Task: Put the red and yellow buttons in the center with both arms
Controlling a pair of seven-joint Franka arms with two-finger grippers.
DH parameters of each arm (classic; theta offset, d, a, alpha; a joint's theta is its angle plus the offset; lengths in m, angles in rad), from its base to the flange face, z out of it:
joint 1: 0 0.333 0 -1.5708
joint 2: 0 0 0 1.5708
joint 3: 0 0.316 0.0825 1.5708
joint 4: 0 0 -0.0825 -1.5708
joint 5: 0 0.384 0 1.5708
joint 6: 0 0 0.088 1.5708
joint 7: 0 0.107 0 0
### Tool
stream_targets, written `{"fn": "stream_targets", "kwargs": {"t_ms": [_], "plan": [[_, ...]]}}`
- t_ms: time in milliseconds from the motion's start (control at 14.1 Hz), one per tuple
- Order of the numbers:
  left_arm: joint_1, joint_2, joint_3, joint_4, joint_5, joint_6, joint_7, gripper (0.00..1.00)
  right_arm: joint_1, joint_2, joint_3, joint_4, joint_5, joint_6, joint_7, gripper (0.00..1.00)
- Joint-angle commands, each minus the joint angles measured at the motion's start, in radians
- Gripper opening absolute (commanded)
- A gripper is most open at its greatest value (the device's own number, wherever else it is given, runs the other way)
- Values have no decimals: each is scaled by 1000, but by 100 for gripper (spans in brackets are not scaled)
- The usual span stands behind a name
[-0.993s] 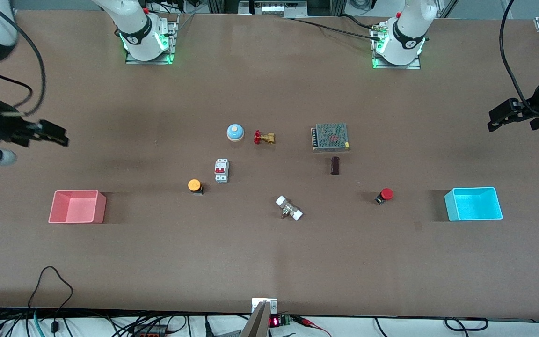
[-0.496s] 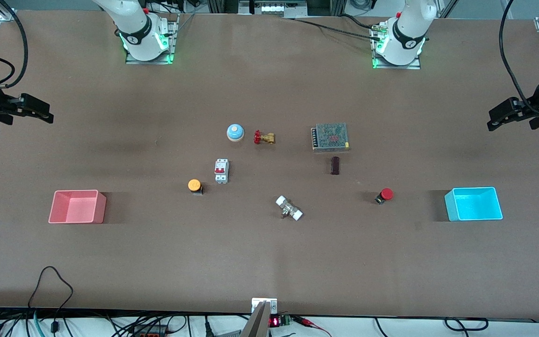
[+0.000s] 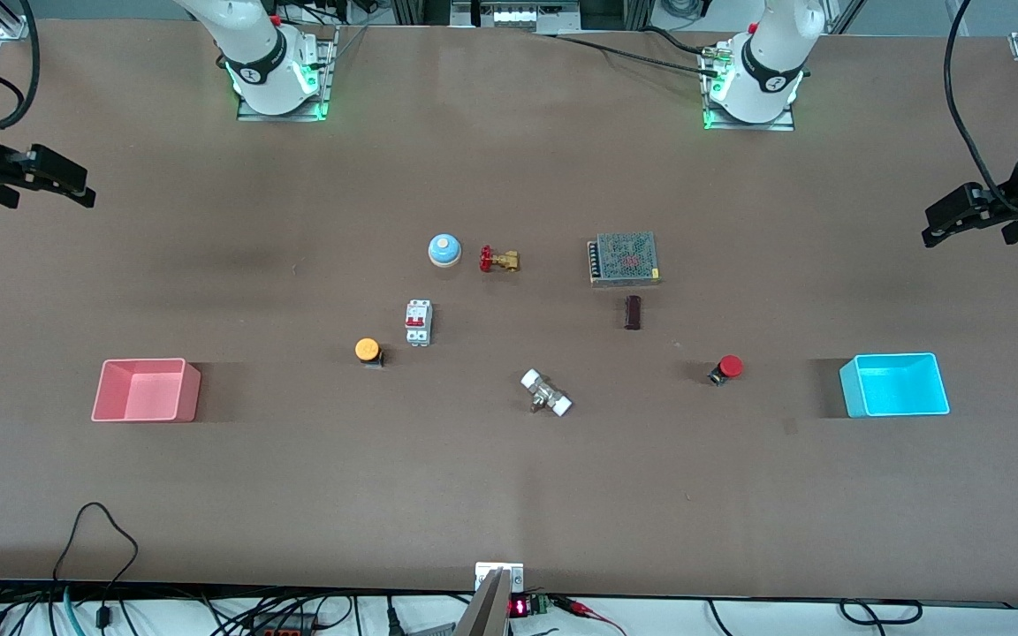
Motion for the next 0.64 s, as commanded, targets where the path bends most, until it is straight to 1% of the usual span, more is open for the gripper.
{"fn": "stream_targets", "kwargs": {"t_ms": [0,567], "plan": [[2,1,2,24,-19,-20,-2,100,-9,-26,14,-25,-16,-7,13,100],[2,1,2,24,-19,-20,14,100,-9,-40,15,-25,-16,-5,10,100]]}}
